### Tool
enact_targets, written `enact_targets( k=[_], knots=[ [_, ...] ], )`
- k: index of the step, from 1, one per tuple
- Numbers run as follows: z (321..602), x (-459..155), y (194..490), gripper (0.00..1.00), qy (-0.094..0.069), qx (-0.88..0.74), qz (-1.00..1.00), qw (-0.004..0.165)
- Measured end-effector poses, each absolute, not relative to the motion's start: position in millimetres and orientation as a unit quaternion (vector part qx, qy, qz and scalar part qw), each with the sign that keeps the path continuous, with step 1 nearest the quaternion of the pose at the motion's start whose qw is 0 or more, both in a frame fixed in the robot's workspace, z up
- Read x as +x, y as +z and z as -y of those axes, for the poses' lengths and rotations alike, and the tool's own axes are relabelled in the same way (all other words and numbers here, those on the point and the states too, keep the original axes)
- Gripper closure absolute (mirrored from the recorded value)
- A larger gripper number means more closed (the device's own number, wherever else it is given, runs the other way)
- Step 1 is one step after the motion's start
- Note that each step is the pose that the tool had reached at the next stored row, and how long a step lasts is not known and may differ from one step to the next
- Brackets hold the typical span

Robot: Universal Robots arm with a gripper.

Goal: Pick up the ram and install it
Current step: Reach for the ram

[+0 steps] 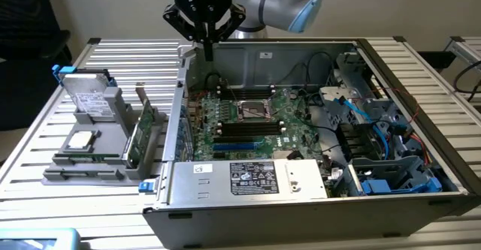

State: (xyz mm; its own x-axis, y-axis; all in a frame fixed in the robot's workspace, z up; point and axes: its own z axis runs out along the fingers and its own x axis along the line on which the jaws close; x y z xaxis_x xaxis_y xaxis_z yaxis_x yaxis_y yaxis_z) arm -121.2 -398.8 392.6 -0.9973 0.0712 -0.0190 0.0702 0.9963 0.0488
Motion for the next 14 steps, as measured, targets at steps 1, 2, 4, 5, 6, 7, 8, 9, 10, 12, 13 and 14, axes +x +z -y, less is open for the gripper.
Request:
enact_targets(
  k=[1,2,4,5,6,7,8,9,10,12,13,14],
  knots=[
    [398.8,-121.2,392.6,0.89,0.024,0.035,-0.999,0.010],
    [398.8,-121.2,392.6,0.89,0.024,0.035,-0.999,0.010],
    [398.8,-121.2,392.5,0.89,0.024,0.035,-0.999,0.010],
    [399.2,-121.2,392.4,0.89,0.024,0.035,-0.999,0.010],
    [400.2,-121.2,392.3,0.89,0.024,0.035,-0.999,0.010],
    [401.2,-121.2,392.1,0.89,0.024,0.035,-0.999,0.010],
    [401.8,-121.3,391.9,0.89,0.024,0.036,-0.999,0.010],
    [403.2,-121.4,391.7,0.89,0.024,0.036,-0.999,0.010],
    [405.1,-121.7,391.5,0.89,0.024,0.036,-0.999,0.010],
    [408.4,-122.2,391.2,0.89,0.024,0.036,-0.999,0.010],
    [409.7,-122.5,391.1,0.89,0.024,0.036,-0.999,0.010],
    [411.0,-123.0,390.9,0.89,0.024,0.036,-0.999,0.010]
  ],
)
